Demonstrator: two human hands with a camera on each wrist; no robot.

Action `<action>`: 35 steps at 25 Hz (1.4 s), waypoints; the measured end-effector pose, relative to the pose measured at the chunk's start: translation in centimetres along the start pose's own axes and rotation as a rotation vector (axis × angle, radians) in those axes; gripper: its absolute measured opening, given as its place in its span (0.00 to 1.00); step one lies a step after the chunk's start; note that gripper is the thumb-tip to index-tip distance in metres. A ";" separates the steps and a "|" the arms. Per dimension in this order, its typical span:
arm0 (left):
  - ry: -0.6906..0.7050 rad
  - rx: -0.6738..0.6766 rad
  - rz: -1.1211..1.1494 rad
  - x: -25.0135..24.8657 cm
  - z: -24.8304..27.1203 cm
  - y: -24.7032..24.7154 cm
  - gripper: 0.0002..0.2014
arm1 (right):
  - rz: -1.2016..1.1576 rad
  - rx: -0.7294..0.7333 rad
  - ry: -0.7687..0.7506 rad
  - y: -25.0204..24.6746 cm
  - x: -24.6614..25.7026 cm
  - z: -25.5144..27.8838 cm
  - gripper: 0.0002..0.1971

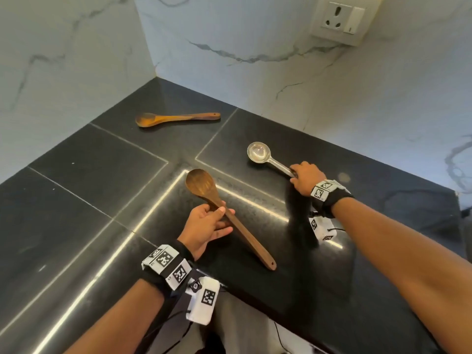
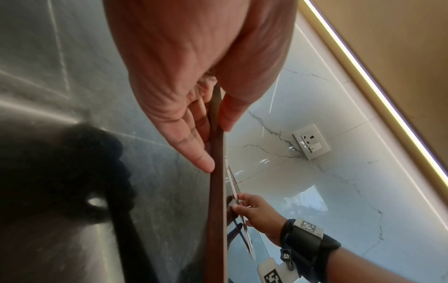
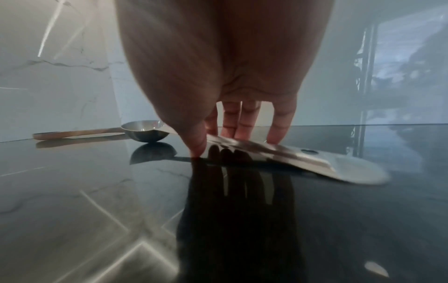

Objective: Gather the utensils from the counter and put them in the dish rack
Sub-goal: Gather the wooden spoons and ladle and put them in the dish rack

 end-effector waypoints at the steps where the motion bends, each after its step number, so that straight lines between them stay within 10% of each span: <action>1: 0.000 0.003 0.003 -0.1 0.0 0.1 0.09 | -0.032 -0.006 -0.020 0.3 0.4 0.6 0.21; 12: -0.037 0.048 0.110 1.0 -1.2 3.4 0.08 | -0.770 -0.060 -0.274 0.8 7.1 14.6 0.11; 29: 0.060 0.218 -0.030 -1.1 -4.5 5.6 0.10 | -0.496 -0.105 -0.347 2.1 6.9 13.4 0.20; 35: 0.193 0.175 -0.614 -6.4 -11.7 1.4 0.08 | -0.466 -0.121 -0.239 0.0 6.6 9.9 0.16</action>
Point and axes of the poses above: each hand's wrist, its own z-axis away from the middle knuckle, its own y-axis out of the palm, x = y × z, the point moved 3 cm from there along -z, towards the middle knuckle, and after that the axes turned 7 degrees about y, right-handed, at the moved point
